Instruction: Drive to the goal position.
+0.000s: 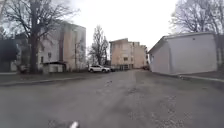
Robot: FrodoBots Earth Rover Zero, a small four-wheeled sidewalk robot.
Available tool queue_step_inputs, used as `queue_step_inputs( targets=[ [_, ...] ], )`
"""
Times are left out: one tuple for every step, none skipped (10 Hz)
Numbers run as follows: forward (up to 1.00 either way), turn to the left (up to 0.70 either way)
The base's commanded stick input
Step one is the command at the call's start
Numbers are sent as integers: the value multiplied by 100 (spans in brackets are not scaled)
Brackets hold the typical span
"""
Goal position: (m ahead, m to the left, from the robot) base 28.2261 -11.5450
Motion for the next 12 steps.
queue_step_inputs(
  targets=[
    [100,-13],
    [100,-40],
    [100,-40],
    [100,-10],
    [100,0],
    [100,0],
    [100,0],
    [100,-3],
    [100,-25],
    [100,-40],
    [100,-40],
    [100,-40]
  ],
)
